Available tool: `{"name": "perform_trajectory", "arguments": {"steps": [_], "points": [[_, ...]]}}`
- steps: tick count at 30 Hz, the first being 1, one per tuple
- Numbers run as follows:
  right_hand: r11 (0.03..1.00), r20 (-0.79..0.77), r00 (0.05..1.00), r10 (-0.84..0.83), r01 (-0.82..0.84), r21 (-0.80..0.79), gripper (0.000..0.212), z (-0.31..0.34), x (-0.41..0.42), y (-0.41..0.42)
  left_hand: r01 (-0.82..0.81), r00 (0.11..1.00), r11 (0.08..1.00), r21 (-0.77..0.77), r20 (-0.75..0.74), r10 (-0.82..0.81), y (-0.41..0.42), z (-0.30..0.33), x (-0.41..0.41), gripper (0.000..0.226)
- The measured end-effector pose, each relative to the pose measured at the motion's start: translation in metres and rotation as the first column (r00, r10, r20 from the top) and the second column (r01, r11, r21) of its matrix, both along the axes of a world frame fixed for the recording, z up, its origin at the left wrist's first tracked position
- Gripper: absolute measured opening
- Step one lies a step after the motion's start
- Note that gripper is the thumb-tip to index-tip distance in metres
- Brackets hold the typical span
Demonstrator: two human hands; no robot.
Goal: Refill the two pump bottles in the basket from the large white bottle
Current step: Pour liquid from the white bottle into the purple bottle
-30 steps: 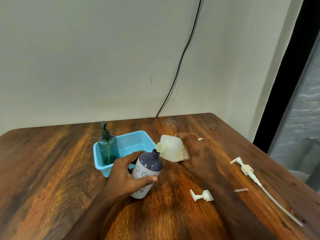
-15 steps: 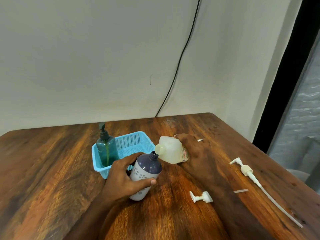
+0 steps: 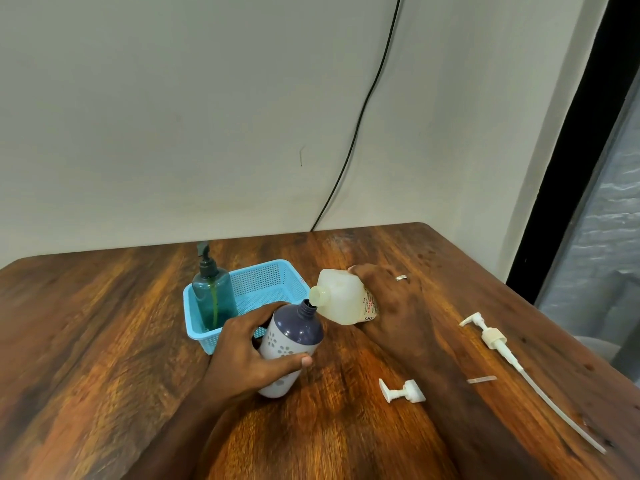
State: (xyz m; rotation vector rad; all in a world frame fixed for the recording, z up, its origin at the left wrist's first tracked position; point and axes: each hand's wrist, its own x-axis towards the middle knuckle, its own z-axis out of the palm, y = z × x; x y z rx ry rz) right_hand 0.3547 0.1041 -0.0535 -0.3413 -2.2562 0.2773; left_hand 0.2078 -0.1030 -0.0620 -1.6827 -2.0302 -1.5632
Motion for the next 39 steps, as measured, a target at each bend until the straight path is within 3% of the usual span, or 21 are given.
{"name": "perform_trajectory", "arguments": {"steps": [39], "points": [[0.999,-0.023,1.0,-0.008,0.008,0.032,0.069,0.0,-0.0036,0.002,-0.036,0.999,0.999,-0.026,0.01,0.036,0.0011,-0.0041,-0.0014,0.061]]}}
